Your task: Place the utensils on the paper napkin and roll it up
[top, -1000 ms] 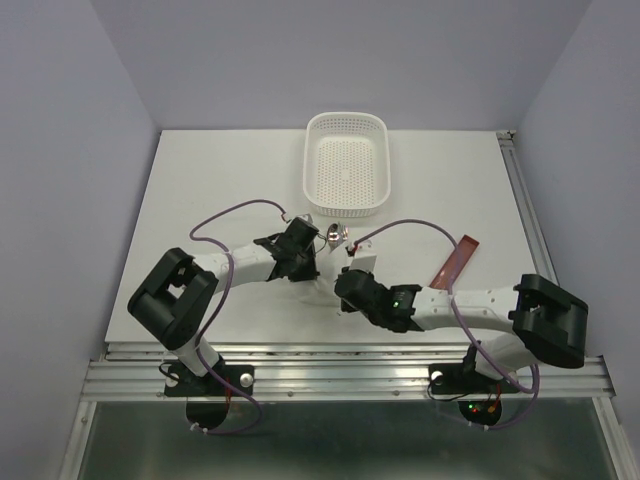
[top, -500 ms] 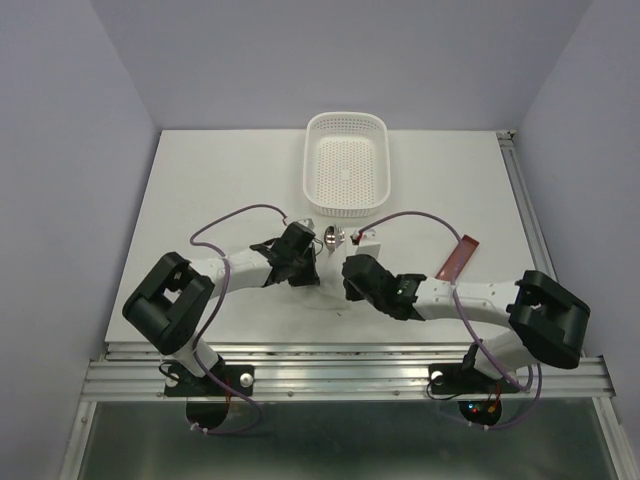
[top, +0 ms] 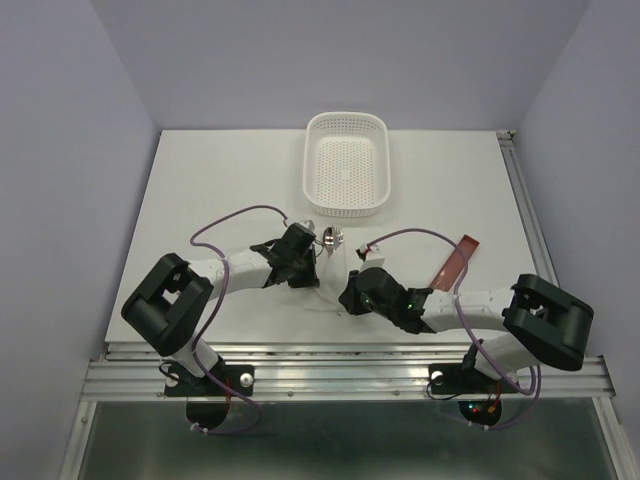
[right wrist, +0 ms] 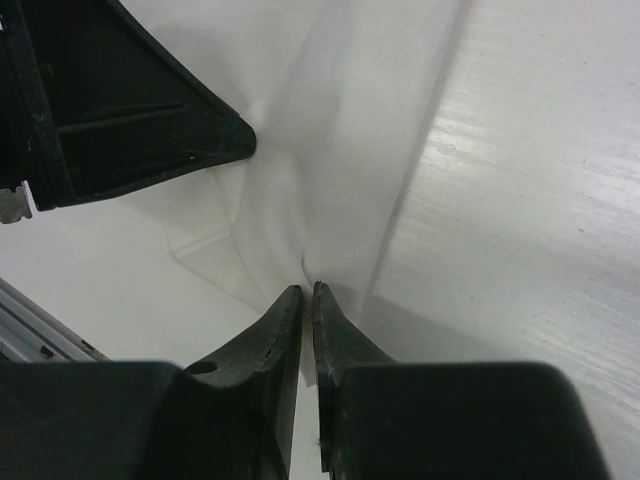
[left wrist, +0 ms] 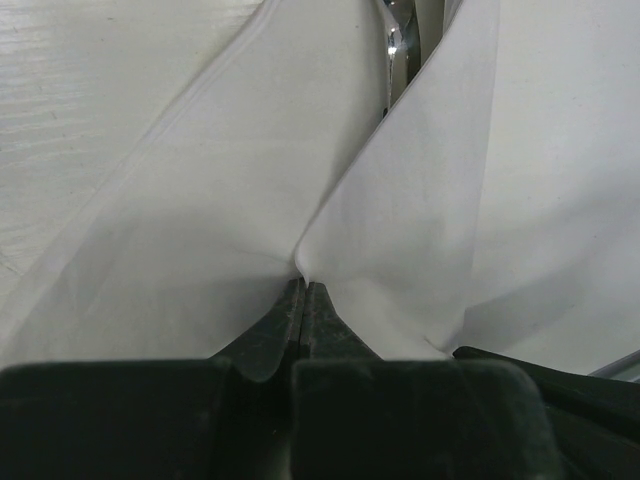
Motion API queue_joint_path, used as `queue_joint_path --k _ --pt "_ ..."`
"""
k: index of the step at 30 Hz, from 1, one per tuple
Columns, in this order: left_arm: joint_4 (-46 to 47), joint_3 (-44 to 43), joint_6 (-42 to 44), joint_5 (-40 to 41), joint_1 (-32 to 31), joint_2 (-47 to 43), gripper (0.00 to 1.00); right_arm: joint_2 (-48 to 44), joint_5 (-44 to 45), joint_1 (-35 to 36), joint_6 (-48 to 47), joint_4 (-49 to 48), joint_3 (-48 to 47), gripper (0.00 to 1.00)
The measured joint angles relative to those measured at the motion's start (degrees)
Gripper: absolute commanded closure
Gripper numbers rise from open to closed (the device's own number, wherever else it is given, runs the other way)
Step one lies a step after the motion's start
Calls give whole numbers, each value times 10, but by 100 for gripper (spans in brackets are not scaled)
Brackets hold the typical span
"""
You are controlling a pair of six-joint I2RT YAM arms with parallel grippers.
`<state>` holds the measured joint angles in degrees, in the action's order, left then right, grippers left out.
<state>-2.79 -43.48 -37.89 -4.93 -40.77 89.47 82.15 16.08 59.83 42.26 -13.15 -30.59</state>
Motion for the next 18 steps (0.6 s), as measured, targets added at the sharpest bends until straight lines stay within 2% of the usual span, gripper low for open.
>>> queue_joint_path --k 8,18 --pt "-3 0 0 0 0 0 96 -3 -16 -1 7 -28 14 85" --pt "-40 -19 2 15 0 0 71 12 -18 0 9 -39 16 85"
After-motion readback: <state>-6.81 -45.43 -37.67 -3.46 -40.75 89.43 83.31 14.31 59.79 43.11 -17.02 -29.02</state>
